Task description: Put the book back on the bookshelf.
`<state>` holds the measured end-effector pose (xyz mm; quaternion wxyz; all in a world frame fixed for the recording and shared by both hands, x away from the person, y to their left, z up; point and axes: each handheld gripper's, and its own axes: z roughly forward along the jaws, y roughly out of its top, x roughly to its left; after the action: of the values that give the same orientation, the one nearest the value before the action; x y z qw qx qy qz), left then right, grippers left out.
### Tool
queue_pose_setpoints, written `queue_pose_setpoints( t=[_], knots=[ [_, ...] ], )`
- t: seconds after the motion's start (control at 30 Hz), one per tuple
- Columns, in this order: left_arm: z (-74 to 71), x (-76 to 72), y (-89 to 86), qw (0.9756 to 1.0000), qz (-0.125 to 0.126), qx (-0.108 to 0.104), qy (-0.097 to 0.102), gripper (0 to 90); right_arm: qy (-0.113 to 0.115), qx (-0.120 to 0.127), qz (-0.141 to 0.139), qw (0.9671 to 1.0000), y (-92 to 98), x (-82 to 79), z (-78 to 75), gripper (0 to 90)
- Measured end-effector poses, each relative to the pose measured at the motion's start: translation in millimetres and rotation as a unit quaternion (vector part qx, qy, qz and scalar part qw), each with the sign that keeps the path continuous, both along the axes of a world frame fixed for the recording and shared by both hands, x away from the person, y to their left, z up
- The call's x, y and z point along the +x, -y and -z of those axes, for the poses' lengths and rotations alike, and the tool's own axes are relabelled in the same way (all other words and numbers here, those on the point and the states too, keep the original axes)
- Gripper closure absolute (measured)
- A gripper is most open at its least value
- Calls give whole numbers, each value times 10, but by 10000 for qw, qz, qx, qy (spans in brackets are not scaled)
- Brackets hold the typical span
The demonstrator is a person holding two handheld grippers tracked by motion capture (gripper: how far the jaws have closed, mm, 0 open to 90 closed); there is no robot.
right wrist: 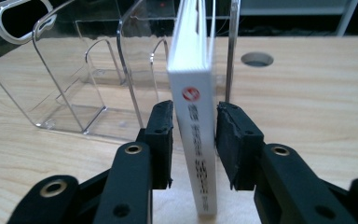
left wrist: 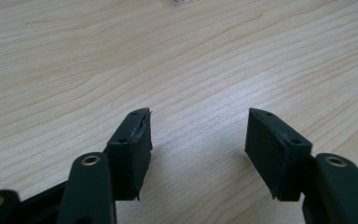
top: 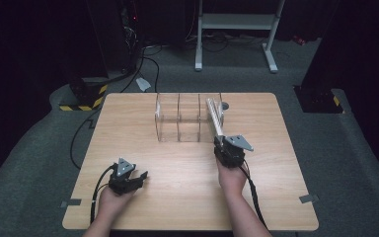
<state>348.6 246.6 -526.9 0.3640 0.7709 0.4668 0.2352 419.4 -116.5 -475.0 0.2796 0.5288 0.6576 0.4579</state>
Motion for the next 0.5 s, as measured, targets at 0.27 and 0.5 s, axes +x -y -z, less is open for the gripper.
queue_pose_setpoints(
  t=[0.27,0.5],
  knots=[
    [0,2,0,10000,-1,2,-23,409,-34,33,99,9999,28,-25,23,711],
    [0,1,1,10000,8,7,-11,409,-34,130,152,9998,-3,-45,43,701]
  ],
)
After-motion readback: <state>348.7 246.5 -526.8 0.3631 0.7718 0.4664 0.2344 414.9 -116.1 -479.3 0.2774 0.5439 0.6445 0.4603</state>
